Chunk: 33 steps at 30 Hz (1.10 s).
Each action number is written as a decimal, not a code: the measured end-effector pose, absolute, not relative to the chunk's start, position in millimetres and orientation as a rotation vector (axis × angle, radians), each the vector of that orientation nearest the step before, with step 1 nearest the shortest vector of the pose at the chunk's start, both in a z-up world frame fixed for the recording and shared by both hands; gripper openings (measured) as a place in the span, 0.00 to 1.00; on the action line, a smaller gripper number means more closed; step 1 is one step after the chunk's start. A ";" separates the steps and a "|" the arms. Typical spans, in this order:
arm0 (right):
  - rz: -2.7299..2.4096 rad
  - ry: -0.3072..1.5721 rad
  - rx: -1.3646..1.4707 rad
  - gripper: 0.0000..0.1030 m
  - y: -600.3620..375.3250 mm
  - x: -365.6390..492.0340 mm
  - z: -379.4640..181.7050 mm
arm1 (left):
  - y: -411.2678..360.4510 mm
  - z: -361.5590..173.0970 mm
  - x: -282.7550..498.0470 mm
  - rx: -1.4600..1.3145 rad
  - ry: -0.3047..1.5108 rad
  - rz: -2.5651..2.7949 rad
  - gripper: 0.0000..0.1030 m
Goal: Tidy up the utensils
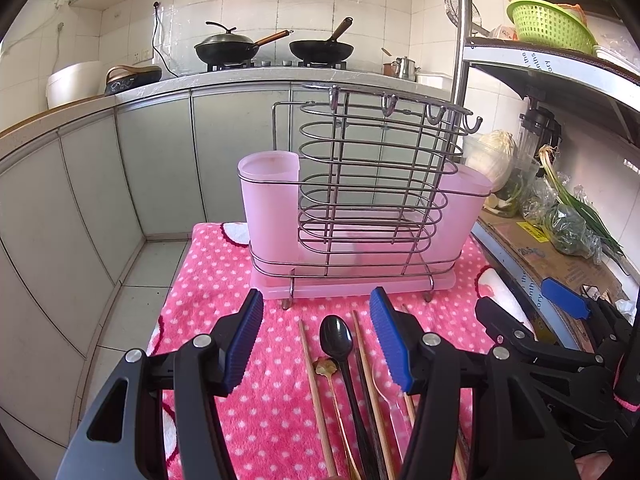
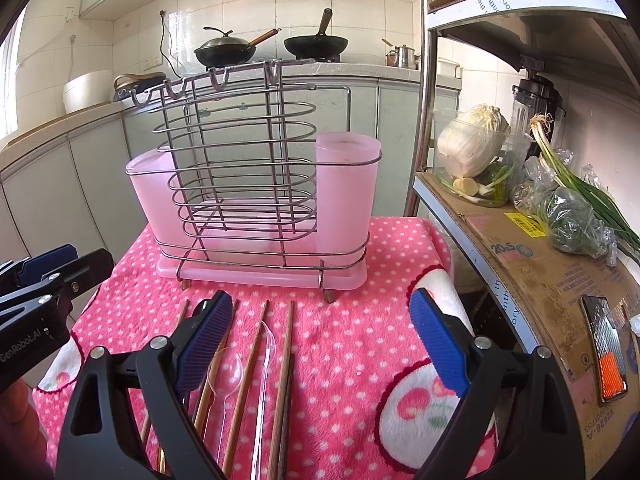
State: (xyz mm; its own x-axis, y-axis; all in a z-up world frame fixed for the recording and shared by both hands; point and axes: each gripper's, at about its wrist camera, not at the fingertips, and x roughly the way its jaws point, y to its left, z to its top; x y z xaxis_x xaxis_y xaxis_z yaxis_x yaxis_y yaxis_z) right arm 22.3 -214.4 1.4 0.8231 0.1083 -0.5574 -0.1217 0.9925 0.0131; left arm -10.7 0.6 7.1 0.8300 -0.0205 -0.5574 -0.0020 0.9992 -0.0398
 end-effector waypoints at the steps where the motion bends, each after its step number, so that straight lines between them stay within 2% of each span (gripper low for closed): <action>1: 0.123 0.592 -0.023 0.88 -214.5 22.4 1.3 | 0.5 7.2 -10.8 -0.039 0.591 -0.010 0.54; 33: 0.123 0.591 -0.026 0.88 -213.1 22.6 1.3 | -0.8 7.2 -11.3 -0.042 0.590 -0.011 0.54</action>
State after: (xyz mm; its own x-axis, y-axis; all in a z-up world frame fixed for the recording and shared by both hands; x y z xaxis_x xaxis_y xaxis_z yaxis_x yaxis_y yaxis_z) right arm 22.6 -213.1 1.3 0.8233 0.1082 -0.5573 -0.1230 0.9923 0.0109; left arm -11.3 -0.8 7.2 0.8311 -0.0224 -0.5557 -0.0018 0.9991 -0.0428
